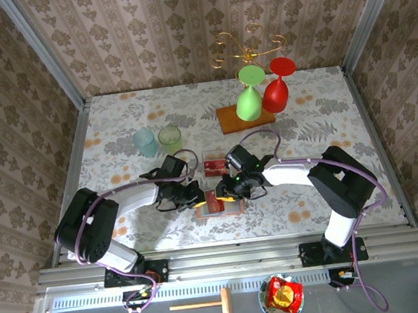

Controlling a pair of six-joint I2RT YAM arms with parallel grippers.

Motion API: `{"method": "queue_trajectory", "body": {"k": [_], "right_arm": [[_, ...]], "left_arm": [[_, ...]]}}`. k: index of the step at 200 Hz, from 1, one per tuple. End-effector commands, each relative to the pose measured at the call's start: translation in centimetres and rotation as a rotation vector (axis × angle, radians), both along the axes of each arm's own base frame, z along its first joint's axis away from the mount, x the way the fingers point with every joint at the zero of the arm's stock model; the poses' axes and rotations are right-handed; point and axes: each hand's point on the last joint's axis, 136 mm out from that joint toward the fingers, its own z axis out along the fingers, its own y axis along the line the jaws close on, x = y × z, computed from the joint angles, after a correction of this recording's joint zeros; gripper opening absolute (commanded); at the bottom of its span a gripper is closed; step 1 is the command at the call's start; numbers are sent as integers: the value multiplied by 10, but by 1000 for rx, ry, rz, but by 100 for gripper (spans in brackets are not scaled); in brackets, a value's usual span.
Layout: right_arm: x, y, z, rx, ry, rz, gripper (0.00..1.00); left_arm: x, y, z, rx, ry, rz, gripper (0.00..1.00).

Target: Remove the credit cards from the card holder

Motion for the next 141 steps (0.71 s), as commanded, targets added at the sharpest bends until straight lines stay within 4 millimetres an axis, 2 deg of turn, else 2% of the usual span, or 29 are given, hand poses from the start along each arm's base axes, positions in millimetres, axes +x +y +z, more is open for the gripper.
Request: {"method": "queue_trajectory", "body": {"k": [1,92,141], "right_arm": [[-5,-8,-13,-32,17,5,25],[-2,-12,-14,-21,11,-6,25],[-4,0,-13,70,25,3,24]], "left_arm": [[-12,14,-19,87,52,-10,5],[-11,14,-16,94,48,-8,5],[-11,14,-16,98,51,-8,5]]}}
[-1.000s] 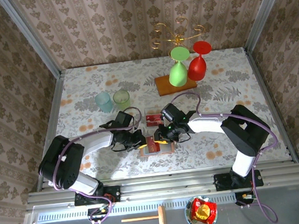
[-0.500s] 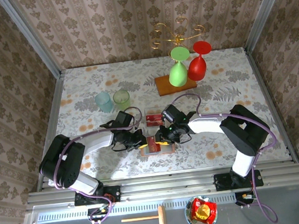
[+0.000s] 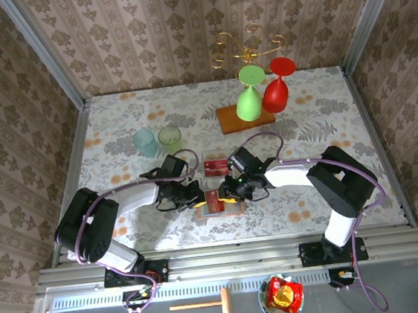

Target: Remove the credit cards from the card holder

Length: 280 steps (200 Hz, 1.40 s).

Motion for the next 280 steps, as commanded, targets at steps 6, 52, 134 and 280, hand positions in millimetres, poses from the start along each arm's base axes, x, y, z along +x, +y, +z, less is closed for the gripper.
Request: {"method": "queue_trajectory", "body": {"k": [6,52,134,280], "right_arm": [[-2,5,-5,44,22,12,24],[-3,8,-4,68,22,18,20],[-5,0,-7,55,14,-3,10],[-4,-5,25,123,-42,14,13]], "left_arm": [[-11,14,-17,94,49,-7,5],[-12,13,-17,97,52,-7,5],[-11,13,-16,102,48,-5,5],[-6,9,-9,89,32,-7,5]]}}
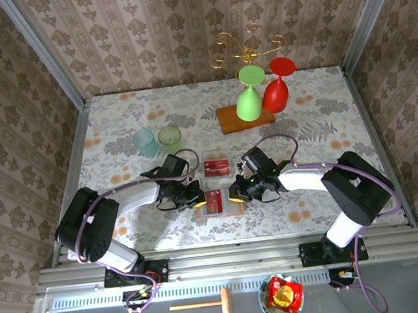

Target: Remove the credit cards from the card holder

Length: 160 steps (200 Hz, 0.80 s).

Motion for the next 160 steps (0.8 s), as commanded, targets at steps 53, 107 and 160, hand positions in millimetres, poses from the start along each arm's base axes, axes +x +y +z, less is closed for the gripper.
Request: {"method": "queue_trajectory", "body": {"k": [53,107,160], "right_arm": [[2,46,10,59,-8,64,15],[-1,42,-8,-12,25,62,21],[-5,22,-13,-133,23,60,25]], "left_arm": [[-8,10,-11,71,31,-3,5],[-10,11,-14,71,37,-4,5],[-12,12,-16,72,45,-6,5]]}}
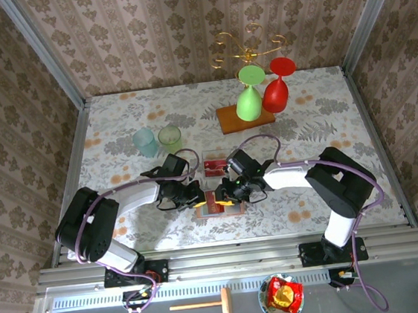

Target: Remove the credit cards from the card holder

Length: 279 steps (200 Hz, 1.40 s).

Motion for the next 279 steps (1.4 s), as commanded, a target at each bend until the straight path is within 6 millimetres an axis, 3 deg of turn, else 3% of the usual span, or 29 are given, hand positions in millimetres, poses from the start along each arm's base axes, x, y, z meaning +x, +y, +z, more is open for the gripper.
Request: {"method": "queue_trajectory", "body": {"k": [1,36,132,203,279], "right_arm": [[-4,-16,-6,-106,-2,-1,25],[-5,-18,1,-113,-7,2,26],[2,-15,14,-55,-29,-19,26],[6,0,13,-28,-21,10,26],[2,5,-3,-65,16,26,26]], "left_arm": [[-12,12,-16,66,43,-7,5],[-12,12,-13,68,44,-11,5],[7,-16,37,-2,-45,-53,8],[-7,6,-4,132,11,-76,5],[-10,11,-11,131,21,-61,5]]}}
